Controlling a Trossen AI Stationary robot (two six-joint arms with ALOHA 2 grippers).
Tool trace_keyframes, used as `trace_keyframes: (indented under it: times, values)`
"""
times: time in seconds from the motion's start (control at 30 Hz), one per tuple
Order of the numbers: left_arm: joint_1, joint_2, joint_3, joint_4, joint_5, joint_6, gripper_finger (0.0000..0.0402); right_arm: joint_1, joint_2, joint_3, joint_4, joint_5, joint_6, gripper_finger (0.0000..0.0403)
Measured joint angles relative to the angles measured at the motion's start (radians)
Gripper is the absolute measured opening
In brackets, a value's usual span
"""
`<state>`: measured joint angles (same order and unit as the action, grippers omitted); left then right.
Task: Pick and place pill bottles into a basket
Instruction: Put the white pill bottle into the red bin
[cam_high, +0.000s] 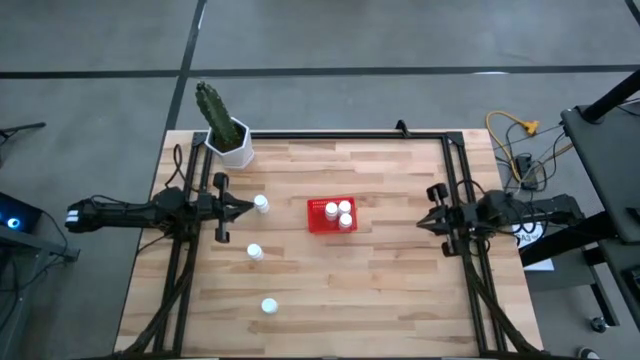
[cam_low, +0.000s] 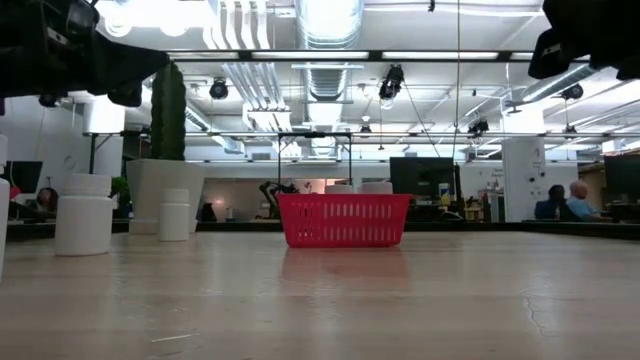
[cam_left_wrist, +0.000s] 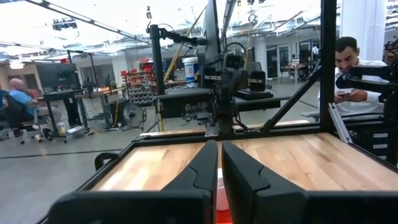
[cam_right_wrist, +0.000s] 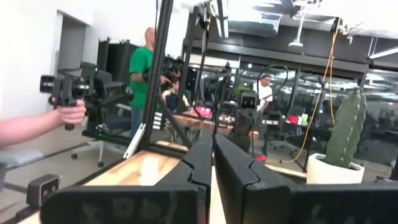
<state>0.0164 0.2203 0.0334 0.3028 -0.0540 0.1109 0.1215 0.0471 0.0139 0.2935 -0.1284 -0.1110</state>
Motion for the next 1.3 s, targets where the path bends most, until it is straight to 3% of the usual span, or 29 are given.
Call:
trace_keyframes:
  times: [0.57,1.0,1.3]
  values:
    - [0.000,0.049,0.017,0.030,0.008,-0.062,0.0010,-0.002,0.000,-0.002,-0.266,0.150,-0.016,0.0009]
    - [0.000,0.124,0.059,0.030,0.027,-0.053,0.0096,-0.002,0.002,-0.002,-0.286,0.177,-0.020,0.0009]
    - [0.000,0.169,0.153,0.035,0.247,-0.054,0.0134,-0.002,0.002,-0.002,-0.285,0.177,-0.020,0.0009]
